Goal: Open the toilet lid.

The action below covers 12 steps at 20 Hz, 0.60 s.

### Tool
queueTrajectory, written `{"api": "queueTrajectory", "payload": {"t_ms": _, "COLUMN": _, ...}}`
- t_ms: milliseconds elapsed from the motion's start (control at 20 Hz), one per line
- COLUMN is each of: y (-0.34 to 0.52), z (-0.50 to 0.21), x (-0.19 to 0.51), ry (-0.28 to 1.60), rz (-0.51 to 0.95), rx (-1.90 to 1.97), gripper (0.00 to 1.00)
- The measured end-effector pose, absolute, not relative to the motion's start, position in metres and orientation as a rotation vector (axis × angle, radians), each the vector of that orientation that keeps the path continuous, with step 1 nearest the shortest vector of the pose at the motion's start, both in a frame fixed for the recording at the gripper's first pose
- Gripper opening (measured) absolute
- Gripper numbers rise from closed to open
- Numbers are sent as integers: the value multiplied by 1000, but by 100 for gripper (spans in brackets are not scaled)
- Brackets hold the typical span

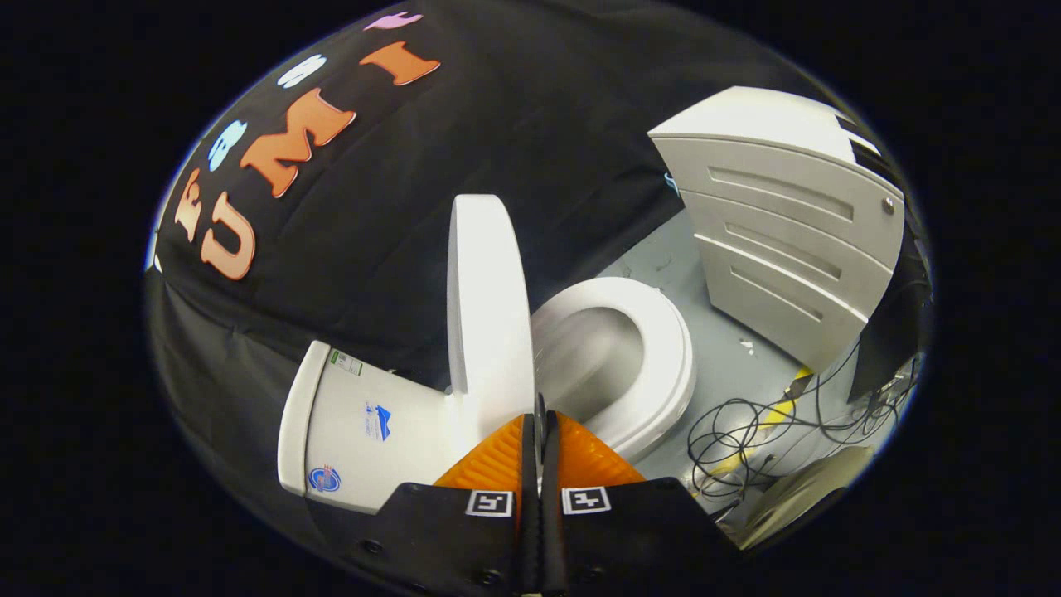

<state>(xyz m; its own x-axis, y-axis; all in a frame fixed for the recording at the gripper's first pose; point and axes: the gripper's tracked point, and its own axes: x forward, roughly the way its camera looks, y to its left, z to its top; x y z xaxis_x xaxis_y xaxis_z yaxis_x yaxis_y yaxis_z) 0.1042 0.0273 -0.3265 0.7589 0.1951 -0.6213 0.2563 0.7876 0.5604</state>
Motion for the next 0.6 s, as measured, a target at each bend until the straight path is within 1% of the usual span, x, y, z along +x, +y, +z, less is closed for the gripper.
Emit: {"api": "queueTrajectory", "payload": {"t_ms": 600, "y": 88, "z": -267, "x": 98, "ry": 676, "rz": 31, "rx": 639, "gripper": 8}}
